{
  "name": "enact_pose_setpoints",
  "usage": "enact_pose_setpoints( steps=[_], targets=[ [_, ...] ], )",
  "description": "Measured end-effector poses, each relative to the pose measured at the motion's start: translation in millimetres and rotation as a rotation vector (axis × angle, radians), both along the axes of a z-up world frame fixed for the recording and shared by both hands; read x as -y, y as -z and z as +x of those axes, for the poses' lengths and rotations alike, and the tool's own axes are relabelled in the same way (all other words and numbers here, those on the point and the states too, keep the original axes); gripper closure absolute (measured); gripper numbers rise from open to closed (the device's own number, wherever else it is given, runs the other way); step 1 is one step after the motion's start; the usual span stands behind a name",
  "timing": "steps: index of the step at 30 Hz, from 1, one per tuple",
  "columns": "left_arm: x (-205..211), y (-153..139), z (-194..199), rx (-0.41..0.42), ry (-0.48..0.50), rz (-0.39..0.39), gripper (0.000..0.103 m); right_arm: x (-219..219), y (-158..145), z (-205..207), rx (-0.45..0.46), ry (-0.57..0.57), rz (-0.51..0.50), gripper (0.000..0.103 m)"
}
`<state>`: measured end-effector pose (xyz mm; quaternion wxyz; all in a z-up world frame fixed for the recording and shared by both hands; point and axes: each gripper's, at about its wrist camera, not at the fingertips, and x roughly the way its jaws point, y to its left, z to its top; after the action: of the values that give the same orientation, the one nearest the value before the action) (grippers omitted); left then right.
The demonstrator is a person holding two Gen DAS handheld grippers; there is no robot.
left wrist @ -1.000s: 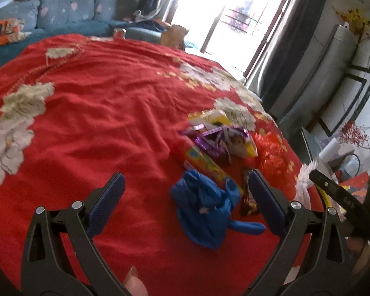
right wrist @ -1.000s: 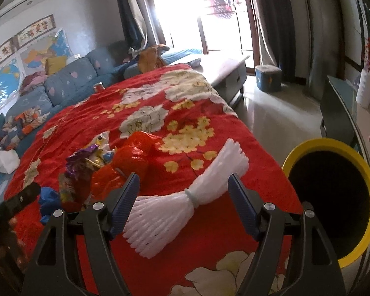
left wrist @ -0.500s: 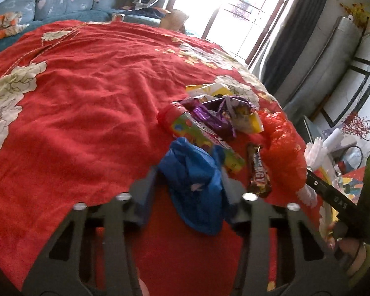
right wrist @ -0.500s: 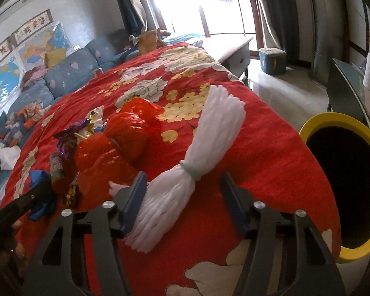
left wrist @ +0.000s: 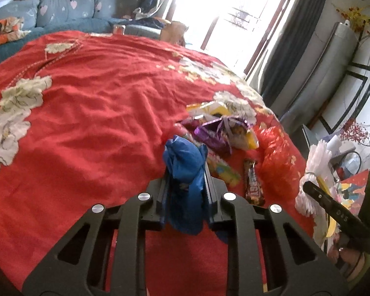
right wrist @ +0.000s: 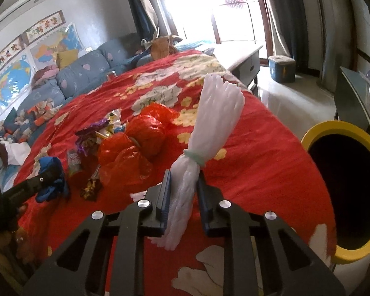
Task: Collect trash
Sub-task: 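Close the left gripper on the blue plastic bag while the right gripper closes on the white foam net, then carry the blue bag and white foam net over the yellow bin with both grippers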
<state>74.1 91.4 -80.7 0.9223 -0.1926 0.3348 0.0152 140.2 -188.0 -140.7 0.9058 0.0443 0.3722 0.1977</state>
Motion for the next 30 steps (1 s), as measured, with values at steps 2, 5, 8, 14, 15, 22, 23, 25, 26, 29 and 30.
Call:
enact_pose_setpoints(
  steps=[2, 5, 8, 14, 15, 22, 23, 25, 26, 29, 30],
  targets=[
    [0.7, -5.0, -1.8, 0.016, -0.001, 0.009, 0.087, 1.1, -5.0, -3.4, 0.013, -0.004, 0.000, 0.084],
    [3.7, -11.6, -3.6, 0.035, 0.004, 0.021, 0.087, 0.0, -13.3, -8.3, 0.036, -0.017, 0.000, 0.084],
    [7.9, -19.7, -5.7, 0.058, 0.015, 0.033, 0.087, 0.5, -20.9, -12.2, 0.059, -0.032, -0.004, 0.084],
    [17.8, -31.0, -10.7, 0.094, 0.040, 0.046, 0.087, 0.6, -35.6, -19.2, 0.098, -0.051, -0.003, 0.084],
    [19.8, -33.1, -11.6, 0.101, 0.046, 0.047, 0.087, 0.6, -37.7, -19.2, 0.102, -0.054, -0.002, 0.084],
    [35.7, -41.4, -14.6, 0.122, 0.084, 0.052, 0.087, 4.3, -47.2, -21.6, 0.118, -0.060, 0.008, 0.084],
    [38.6, -43.1, -15.0, 0.125, 0.092, 0.051, 0.087, 6.4, -48.2, -21.5, 0.119, -0.061, 0.009, 0.084],
    [43.1, -45.7, -15.7, 0.130, 0.101, 0.050, 0.087, 9.5, -49.1, -21.8, 0.122, -0.059, 0.011, 0.084],
    [45.8, -47.2, -16.0, 0.134, 0.108, 0.051, 0.087, 11.9, -49.9, -21.3, 0.122, -0.057, 0.012, 0.084],
    [56.8, -51.9, -17.8, 0.144, 0.132, 0.055, 0.087, 16.1, -51.1, -19.0, 0.123, -0.047, 0.016, 0.084],
    [59.9, -52.9, -18.3, 0.146, 0.138, 0.055, 0.087, 18.3, -51.6, -18.3, 0.124, -0.043, 0.017, 0.084]
  ],
)
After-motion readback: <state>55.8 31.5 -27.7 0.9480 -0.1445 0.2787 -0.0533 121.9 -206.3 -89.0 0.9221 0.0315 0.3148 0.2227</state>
